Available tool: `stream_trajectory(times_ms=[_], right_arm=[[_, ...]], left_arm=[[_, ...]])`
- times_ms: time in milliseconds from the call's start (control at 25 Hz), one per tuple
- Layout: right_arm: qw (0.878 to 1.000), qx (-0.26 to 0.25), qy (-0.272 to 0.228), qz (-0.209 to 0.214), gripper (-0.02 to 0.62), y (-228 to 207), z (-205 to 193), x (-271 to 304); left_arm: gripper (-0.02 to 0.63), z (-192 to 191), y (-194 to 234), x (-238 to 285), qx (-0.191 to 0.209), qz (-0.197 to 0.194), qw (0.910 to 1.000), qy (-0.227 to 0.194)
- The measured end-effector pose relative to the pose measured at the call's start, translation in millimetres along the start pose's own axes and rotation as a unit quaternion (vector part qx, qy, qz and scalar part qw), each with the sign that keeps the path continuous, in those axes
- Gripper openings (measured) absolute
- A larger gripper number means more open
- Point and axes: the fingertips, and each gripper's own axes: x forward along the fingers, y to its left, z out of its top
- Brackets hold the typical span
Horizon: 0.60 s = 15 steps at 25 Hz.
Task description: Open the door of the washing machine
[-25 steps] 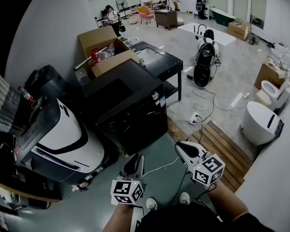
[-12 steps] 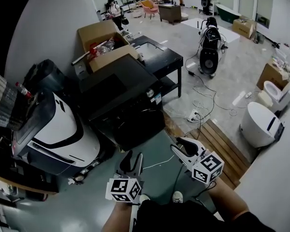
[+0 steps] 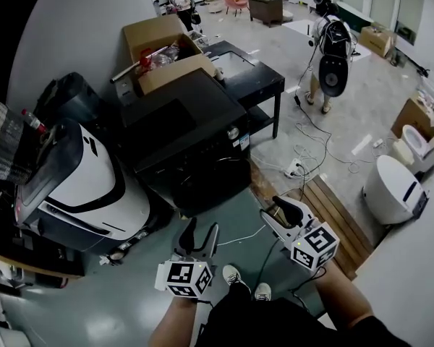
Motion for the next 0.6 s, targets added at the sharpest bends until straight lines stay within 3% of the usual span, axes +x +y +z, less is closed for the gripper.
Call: stream_trajectory(times_ms=[600], right_arm=[[0.999,-0.005,0.029,-0.018,0.199,-18,-12,121]], left_arm=[[0.244,-5,106,58,-0.019,-0.025,0.9995,0.01]])
